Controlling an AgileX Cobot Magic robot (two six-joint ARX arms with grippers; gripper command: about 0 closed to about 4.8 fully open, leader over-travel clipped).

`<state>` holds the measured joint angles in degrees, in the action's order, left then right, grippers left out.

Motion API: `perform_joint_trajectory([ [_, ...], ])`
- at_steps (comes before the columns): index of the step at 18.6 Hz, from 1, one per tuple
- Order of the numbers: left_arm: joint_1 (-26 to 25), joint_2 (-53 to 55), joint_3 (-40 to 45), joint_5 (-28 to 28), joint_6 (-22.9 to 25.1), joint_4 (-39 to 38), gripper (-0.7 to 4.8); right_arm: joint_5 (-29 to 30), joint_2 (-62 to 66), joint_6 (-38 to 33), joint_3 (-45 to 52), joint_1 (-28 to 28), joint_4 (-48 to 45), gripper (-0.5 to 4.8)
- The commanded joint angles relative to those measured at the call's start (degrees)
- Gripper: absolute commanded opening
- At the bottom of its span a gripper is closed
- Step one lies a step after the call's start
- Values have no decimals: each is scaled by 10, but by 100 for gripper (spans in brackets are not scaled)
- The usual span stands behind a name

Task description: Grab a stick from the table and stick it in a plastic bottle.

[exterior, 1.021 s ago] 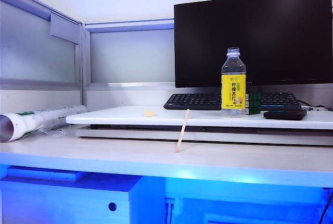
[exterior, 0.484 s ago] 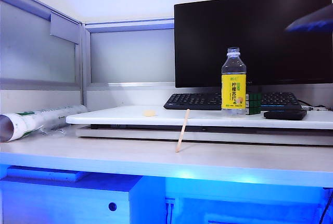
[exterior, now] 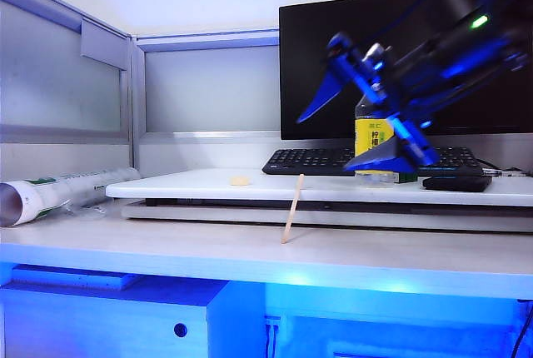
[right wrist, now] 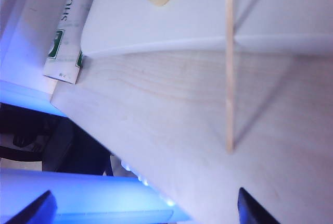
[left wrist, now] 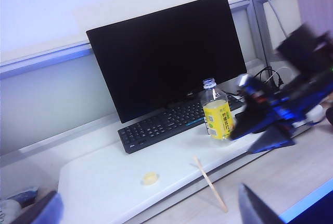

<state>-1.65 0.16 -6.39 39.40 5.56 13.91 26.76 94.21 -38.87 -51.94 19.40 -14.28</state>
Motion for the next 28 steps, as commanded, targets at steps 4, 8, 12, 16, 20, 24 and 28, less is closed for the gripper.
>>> perform_joint_trajectory([
  [4,0,0,-2,9,0,-20,456,-1,122,-19,-117,14,-9,479],
  [8,0,0,-2,9,0,-26,424,-20,175,-30,-153,18,-10,479],
  [12,0,0,-2,9,-2,-26,424,-37,217,-30,-173,21,-12,479],
  [16,0,0,-2,9,-2,-26,424,-50,254,-31,-209,22,-10,479],
  [20,0,0,-2,9,-2,-26,424,-63,275,-31,-234,22,-10,479],
  [24,0,0,-2,9,-2,-26,424,-63,296,-32,-253,24,-9,361],
  [28,0,0,-2,9,-2,-27,424,-67,297,-31,-254,24,-18,-6],
])
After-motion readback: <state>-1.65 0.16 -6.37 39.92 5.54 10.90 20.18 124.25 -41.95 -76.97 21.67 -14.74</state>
